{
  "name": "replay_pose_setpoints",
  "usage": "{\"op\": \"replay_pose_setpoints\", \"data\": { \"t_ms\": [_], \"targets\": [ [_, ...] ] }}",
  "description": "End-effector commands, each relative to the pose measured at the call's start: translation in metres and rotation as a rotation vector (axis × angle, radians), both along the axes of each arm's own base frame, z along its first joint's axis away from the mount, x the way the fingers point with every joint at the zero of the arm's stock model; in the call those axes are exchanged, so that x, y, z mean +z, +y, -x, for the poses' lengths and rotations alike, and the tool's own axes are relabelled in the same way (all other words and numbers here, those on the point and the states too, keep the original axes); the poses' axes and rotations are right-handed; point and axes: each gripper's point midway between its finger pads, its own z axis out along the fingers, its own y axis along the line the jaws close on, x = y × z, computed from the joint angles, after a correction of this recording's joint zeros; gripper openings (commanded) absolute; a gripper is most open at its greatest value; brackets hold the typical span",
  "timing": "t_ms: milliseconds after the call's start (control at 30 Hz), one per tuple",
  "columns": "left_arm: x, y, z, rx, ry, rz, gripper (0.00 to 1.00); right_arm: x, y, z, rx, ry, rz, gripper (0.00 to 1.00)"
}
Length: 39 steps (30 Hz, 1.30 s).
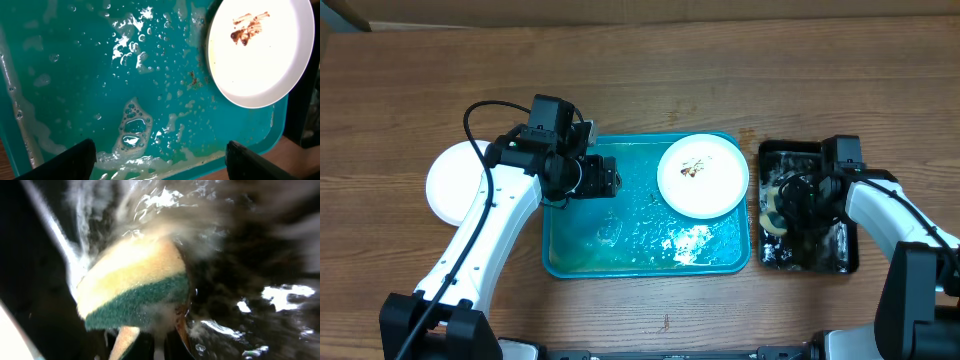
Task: Clean dirty plates on tray and stack at the side
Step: 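Move left gripper to the remaining white plate and grip its rim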
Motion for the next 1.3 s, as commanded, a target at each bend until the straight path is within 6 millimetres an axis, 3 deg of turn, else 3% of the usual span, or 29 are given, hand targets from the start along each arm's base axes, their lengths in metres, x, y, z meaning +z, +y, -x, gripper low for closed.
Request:
{"op": "replay_pose_setpoints", "data": {
  "t_ms": [0,133,200,300,367,467,500,700,867,1000,1267],
  "targets": [
    [0.005,0.001,-0.004,-0.022,-0.027,-0.018,0.84,-0.009,0.006,0.014,0.048,0.045,-0.019,0.04],
    [0.005,0.001,-0.004,-0.022,-0.025,-0.018,0.83,-0.018,-0.036,0.035,-0.145,0.173,0.215,0.04],
    [0.005,0.001,-0.004,-0.022,-0.025,-0.018,0.84,-0.017,-0.031,0.028,-0.121,0.144,0.18,0.04],
    [0.005,0.001,-0.004,-0.022,-0.025,-0.018,0.84,-0.006,-0.004,0.012,0.028,0.061,0.037,0.04],
    [0.005,0.001,-0.004,-0.022,-0.025,-0.017,0.84,0.003,0.0,0.006,0.039,0.047,0.014,0.04],
    [0.006,-0.003,-0.002,-0.03,-0.018,0.004,0.64,0.018,0.001,-0.003,0.069,0.016,0.008,0.04],
    [0.007,-0.004,-0.001,-0.033,-0.016,0.013,0.63,0.024,0.002,-0.006,0.078,0.002,0.008,0.04],
    [0.009,-0.014,-0.002,-0.056,-0.029,0.042,0.7,0.069,0.0,-0.021,0.094,-0.096,0.022,0.04],
    [0.013,-0.045,0.002,-0.099,-0.03,0.103,0.76,0.09,-0.012,-0.024,0.07,-0.148,0.099,0.04],
    [0.005,-0.07,0.007,-0.098,0.0,0.115,0.75,0.088,-0.031,-0.015,0.025,-0.104,0.203,0.04],
    [-0.049,-0.119,0.023,0.044,0.216,0.116,0.74,0.084,-0.039,-0.007,0.02,-0.069,0.249,0.04]
  ]
}}
